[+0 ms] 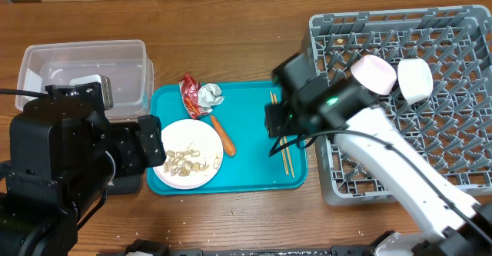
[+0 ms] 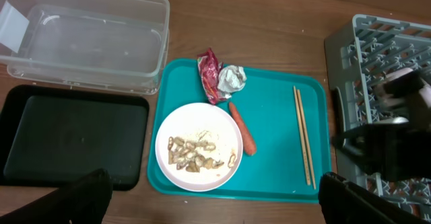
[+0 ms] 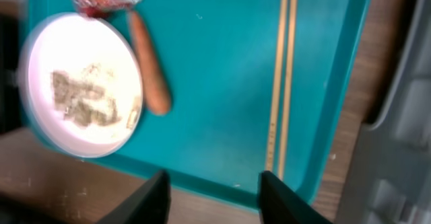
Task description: Sort waste into correct bins and load items into the dishwasher
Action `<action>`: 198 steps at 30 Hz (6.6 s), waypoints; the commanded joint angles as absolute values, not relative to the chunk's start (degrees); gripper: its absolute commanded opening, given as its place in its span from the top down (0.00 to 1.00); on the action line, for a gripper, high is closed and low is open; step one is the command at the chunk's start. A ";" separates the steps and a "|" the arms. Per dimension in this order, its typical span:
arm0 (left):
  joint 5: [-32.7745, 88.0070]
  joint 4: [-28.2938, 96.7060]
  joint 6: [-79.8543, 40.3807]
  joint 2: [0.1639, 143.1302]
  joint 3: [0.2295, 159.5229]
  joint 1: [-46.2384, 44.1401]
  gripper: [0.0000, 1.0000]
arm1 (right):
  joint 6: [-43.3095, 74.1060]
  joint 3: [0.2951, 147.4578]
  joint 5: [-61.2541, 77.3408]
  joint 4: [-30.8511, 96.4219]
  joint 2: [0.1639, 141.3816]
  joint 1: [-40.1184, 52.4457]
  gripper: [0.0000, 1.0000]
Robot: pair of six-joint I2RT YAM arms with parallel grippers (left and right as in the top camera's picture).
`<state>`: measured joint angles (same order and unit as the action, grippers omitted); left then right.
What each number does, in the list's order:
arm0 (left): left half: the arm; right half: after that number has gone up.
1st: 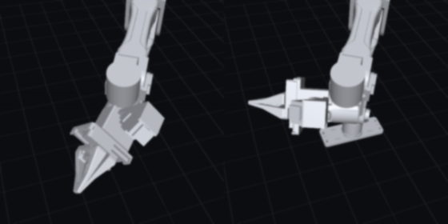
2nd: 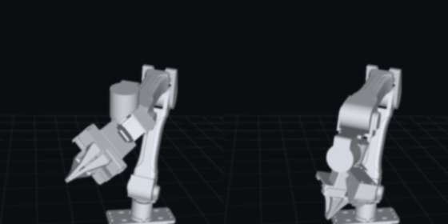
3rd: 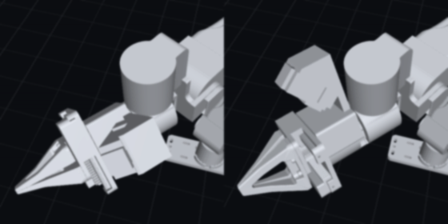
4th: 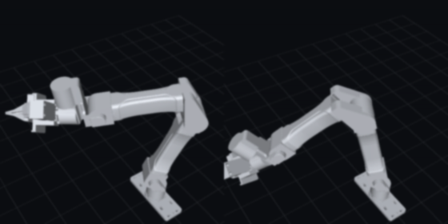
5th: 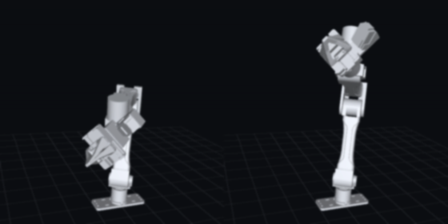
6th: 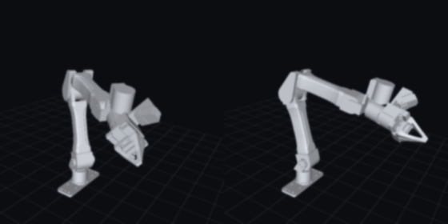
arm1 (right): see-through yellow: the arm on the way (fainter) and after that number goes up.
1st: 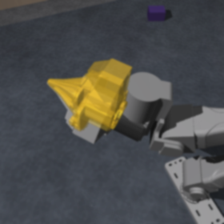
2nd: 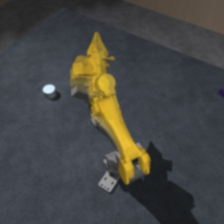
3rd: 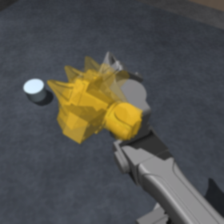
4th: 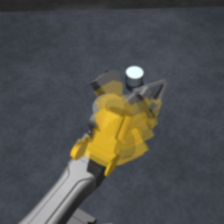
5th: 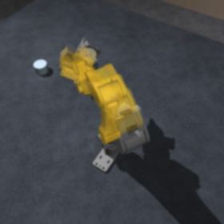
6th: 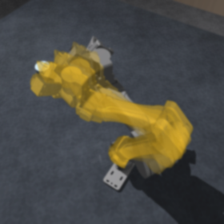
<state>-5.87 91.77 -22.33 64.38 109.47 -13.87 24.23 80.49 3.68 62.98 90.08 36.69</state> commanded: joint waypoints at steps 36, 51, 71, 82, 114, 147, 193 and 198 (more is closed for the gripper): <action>-6.55 91.68 -21.65 64.12 109.60 -13.78 0.00 | 17.37 66.08 3.53 44.12 100.66 35.88 0.96; -6.57 91.68 -21.65 64.12 109.60 -13.78 0.00 | 10.66 89.43 -8.99 55.86 98.85 20.16 0.96; -6.55 91.68 -21.65 64.12 109.60 -13.78 0.00 | 6.09 89.56 1.58 62.37 99.44 22.61 0.61; -6.57 91.68 -21.65 64.12 109.60 -13.78 0.00 | 11.66 71.55 -3.53 49.95 103.85 32.08 0.54; -6.57 91.68 -21.65 64.12 109.60 -13.78 0.00 | 7.11 96.64 -15.40 56.82 98.24 20.38 0.96; 1.56 79.53 -23.38 64.45 109.60 -13.78 0.00 | 13.76 101.34 6.96 69.71 78.00 14.09 0.36; -9.45 61.58 -61.65 115.94 85.38 -29.78 0.22 | 16.16 101.32 6.96 75.57 68.53 14.06 0.00; -9.63 60.73 -61.32 115.96 85.30 -29.76 0.22 | 16.75 101.32 9.52 75.55 71.18 14.11 0.00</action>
